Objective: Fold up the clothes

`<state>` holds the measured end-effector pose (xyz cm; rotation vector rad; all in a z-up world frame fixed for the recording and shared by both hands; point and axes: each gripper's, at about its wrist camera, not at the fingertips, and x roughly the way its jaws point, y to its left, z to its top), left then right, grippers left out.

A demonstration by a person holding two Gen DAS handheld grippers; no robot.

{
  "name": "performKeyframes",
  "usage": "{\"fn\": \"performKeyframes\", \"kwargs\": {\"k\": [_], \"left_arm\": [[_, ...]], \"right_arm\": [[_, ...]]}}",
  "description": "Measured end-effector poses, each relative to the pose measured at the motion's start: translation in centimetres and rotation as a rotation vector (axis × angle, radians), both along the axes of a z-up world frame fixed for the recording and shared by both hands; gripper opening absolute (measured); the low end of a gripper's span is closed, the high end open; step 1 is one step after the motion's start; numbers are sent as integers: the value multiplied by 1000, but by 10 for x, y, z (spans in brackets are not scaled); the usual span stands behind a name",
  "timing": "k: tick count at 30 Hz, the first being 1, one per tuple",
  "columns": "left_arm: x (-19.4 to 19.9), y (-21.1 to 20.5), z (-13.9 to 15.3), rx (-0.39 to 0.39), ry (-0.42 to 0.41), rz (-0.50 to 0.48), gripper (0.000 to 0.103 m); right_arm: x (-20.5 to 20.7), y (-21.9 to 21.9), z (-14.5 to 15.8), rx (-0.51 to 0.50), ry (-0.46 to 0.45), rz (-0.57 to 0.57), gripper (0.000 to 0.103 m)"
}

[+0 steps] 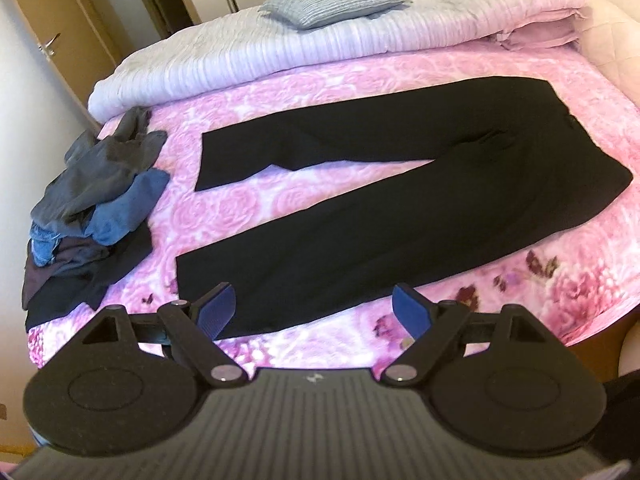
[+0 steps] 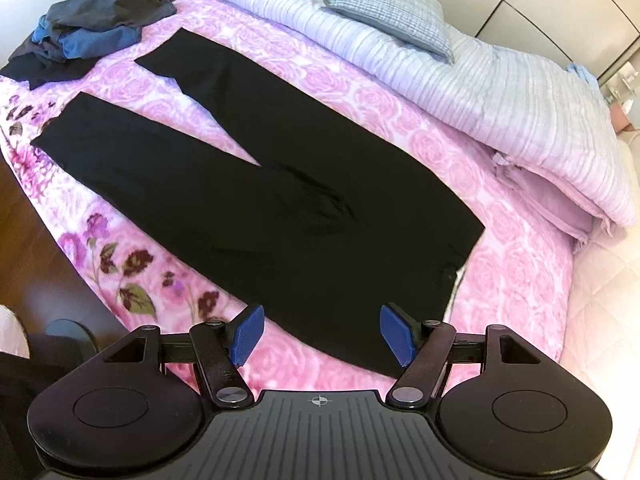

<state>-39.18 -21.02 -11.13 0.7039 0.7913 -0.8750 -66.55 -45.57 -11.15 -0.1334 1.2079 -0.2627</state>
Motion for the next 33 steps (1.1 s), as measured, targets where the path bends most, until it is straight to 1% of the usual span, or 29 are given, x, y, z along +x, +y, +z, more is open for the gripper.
{"fn": "performKeyframes", "kwargs": {"k": [6, 14, 20, 23, 26, 28, 30, 33], "left_arm": [[-25, -24, 5, -3, -22, -71, 83], [-46, -31, 8, 6, -42, -69, 83], [-56, -23, 4, 22, -55, -37, 83], [-60, -17, 0, 32, -64, -19, 83], [-59, -6, -10, 46, -82, 2, 83], [-56, 3, -22, 78, -124, -12, 83], [-52, 11, -39, 131, -193, -50, 83], [-44, 23, -73, 237, -319, -144, 82]], "right_arm": [[-29, -13, 11, -18, -21, -40, 68], [-54, -26, 12, -7, -46, -59, 68], [-62, -34, 1, 20, -30, -46, 68], [-64, -38, -9, 31, -18, -36, 68], [-67, -43, -24, 43, -30, -28, 68], [-68, -44, -38, 34, -40, -3, 68], [-70, -42, -55, 6, -49, 38, 68], [-75, -35, -87, -125, -30, 139, 68]]}}
